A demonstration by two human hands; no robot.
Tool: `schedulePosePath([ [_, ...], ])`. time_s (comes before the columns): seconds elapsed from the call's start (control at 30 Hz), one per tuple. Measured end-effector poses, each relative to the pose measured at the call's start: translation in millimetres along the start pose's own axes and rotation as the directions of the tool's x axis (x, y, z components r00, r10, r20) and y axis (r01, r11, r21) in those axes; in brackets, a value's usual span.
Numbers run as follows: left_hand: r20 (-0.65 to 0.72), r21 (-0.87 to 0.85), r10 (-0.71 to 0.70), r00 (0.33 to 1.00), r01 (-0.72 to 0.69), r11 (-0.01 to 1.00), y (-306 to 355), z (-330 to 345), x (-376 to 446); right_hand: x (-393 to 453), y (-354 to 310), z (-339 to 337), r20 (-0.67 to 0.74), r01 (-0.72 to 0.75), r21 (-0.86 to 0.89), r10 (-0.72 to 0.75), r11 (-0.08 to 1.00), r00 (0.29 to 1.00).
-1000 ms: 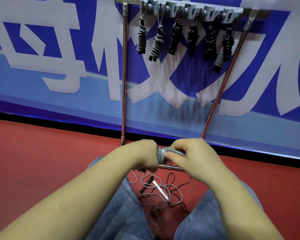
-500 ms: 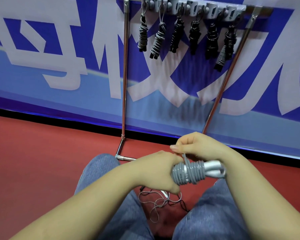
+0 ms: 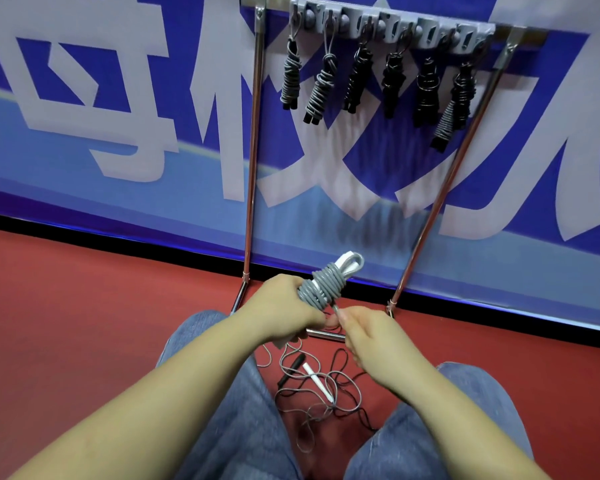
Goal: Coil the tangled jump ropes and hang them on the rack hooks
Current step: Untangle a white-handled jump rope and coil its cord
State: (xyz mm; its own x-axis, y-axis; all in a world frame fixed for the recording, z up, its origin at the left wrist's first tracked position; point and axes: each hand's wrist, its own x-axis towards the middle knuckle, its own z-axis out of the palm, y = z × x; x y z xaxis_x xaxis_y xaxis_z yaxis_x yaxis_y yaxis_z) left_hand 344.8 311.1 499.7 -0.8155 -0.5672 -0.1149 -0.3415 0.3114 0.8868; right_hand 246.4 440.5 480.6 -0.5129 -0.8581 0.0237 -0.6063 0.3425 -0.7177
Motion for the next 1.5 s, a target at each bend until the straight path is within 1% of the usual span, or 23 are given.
schedulePosePath([
  [0.1, -0.083, 0.115, -0.026, 0.996, 0.036, 0.993, -5, -5, 8, -4, -7, -1, 0.090, 0.014, -0.206, 0.004, 0.978, 0.996],
  [0.2, -0.137, 0.252, -0.040, 0.990, 0.074, 0.965, -7, -10, 12, -11, -19, -3, 0.182, 0.049, -0.354, 0.018, 0.934, 0.983],
  [0.27, -0.137, 0.391, -0.026, 0.990, 0.078, 0.917, -8, -9, 11, -16, -29, -3, 0.229, 0.127, -0.459, -0.021, 0.879, 0.973],
  [0.33, -0.133, 0.532, 0.006, 0.991, 0.067, 0.844, -9, -6, 9, -15, -40, -5, 0.283, 0.223, -0.553, -0.070, 0.803, 0.956],
  [0.4, -0.088, 0.637, 0.004, 0.996, 0.053, 0.769, -8, -3, 3, -10, -51, -14, 0.326, 0.300, -0.603, -0.115, 0.739, 0.938],
  [0.47, 0.032, 0.731, -0.013, 0.999, -0.015, 0.682, -5, -2, -2, -3, -62, -27, 0.348, 0.348, -0.606, -0.155, 0.715, 0.925],
  [0.53, 0.190, 0.774, -0.047, 0.981, -0.120, 0.622, -1, -1, -8, 7, -69, -40, 0.369, 0.366, -0.567, -0.170, 0.738, 0.914],
  [0.57, 0.257, 0.769, -0.058, 0.965, -0.168, 0.617, 1, -1, -10, 12, -69, -47, 0.375, 0.352, -0.525, -0.160, 0.775, 0.913],
  [0.63, 0.347, 0.736, -0.037, 0.937, -0.248, 0.630, 6, -2, -15, 24, -63, -57, 0.391, 0.307, -0.395, -0.144, 0.866, 0.909],
  [0.7, 0.395, 0.682, 0.014, 0.919, -0.304, 0.665, 9, -4, -19, 34, -52, -61, 0.398, 0.230, -0.211, -0.131, 0.950, 0.908],
  [0.73, 0.412, 0.647, 0.038, 0.910, -0.322, 0.691, 11, -5, -21, 37, -46, -62, 0.404, 0.181, -0.117, -0.120, 0.977, 0.907],
  [0.8, 0.445, 0.564, 0.080, 0.892, -0.348, 0.749, 13, -5, -25, 39, -36, -61, 0.440, 0.073, 0.051, -0.088, 0.996, 0.894],
  [0.87, 0.449, 0.419, 0.111, 0.887, -0.318, 0.850, 14, -7, -28, 38, -25, -56, 0.458, -0.031, 0.200, -0.066, 0.979, 0.887],
  [0.9, 0.441, 0.335, 0.120, 0.890, -0.287, 0.898, 14, -8, -29, 37, -19, -52, 0.456, -0.078, 0.292, -0.067, 0.953, 0.887],
  [0.97, 0.425, 0.206, 0.132, 0.896, -0.237, 0.949, 14, -11, -29, 33, -9, -44, 0.456, -0.174, 0.493, -0.082, 0.853, 0.886],
  [1.03, 0.418, 0.081, 0.128, 0.899, -0.177, 0.981, 12, -13, -30, 27, -5, -39, 0.468, -0.243, 0.619, -0.103, 0.746, 0.878],
  [1.13, 0.426, -0.152, 0.117, 0.897, -0.056, 0.987, 5, -14, -31, 20, -5, -37, 0.446, -0.274, 0.674, -0.082, 0.686, 0.891],
  [1.2, 0.419, -0.252, 0.098, 0.903, 0.012, 0.968, 0, -14, -32, 15, -9, -37, 0.417, -0.302, 0.705, -0.031, 0.642, 0.908],
  [1.23, 0.416, -0.275, 0.088, 0.905, 0.033, 0.961, -1, -13, -31, 12, -10, -37, 0.397, -0.299, 0.708, -0.010, 0.640, 0.918],
  [1.33, 0.437, -0.314, 0.072, 0.897, 0.077, 0.946, -4, -12, -30, 12, -10, -43, 0.415, -0.334, 0.706, 0.017, 0.624, 0.909],
  [1.43, 0.439, -0.379, 0.047, 0.897, 0.137, 0.915, -4, -10, -27, 13, -14, -52, 0.468, -0.370, 0.751, -0.044, 0.546, 0.883],
  [1.47, 0.433, -0.410, 0.042, 0.901, 0.155, 0.899, -4, -9, -26, 11, -17, -55, 0.468, -0.357, 0.739, -0.053, 0.572, 0.882],
  [1.5, 0.425, -0.439, 0.038, 0.904, 0.169, 0.882, -4, -9, -25, 9, -21, -55, 0.457, -0.330, 0.694, -0.036, 0.640, 0.889],
])
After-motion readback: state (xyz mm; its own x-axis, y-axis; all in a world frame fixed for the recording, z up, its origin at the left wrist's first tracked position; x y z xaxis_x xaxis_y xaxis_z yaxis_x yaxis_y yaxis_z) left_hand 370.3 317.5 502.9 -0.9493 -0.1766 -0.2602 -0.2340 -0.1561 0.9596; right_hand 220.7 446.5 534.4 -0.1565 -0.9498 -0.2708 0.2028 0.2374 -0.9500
